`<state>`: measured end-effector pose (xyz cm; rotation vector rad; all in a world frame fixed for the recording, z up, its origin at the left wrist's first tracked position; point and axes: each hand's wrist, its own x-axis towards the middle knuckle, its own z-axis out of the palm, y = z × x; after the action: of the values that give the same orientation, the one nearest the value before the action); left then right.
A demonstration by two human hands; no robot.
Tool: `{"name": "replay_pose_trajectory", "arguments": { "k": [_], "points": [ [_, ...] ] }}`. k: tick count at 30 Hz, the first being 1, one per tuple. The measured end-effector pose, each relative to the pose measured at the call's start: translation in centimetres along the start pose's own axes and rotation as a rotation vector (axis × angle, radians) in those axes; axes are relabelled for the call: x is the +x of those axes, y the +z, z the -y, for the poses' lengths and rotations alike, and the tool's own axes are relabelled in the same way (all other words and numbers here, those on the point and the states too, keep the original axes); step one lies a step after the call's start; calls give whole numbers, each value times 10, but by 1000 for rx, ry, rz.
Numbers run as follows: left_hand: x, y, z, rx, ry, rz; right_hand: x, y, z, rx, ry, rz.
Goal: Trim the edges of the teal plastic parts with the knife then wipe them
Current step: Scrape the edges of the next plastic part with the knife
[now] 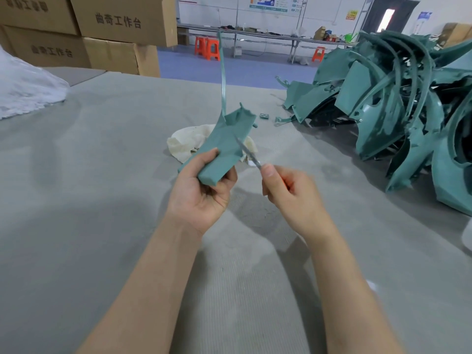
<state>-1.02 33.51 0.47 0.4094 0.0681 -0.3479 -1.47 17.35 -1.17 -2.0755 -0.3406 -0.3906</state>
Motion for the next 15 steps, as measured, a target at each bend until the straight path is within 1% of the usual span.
{"name": "replay_pose_trajectory", "arguments": {
  "k": [2, 5, 15],
  "points": [
    [-1, 0, 1, -11, 1, 13, -1, 0, 1, 5, 3, 44],
    [-2, 1, 2, -12, -3, 19, -1, 0, 2, 9, 9, 50],
    [-3, 2, 2, 46, -27, 27, 2, 2, 1, -83, 31, -75]
  ]
}}
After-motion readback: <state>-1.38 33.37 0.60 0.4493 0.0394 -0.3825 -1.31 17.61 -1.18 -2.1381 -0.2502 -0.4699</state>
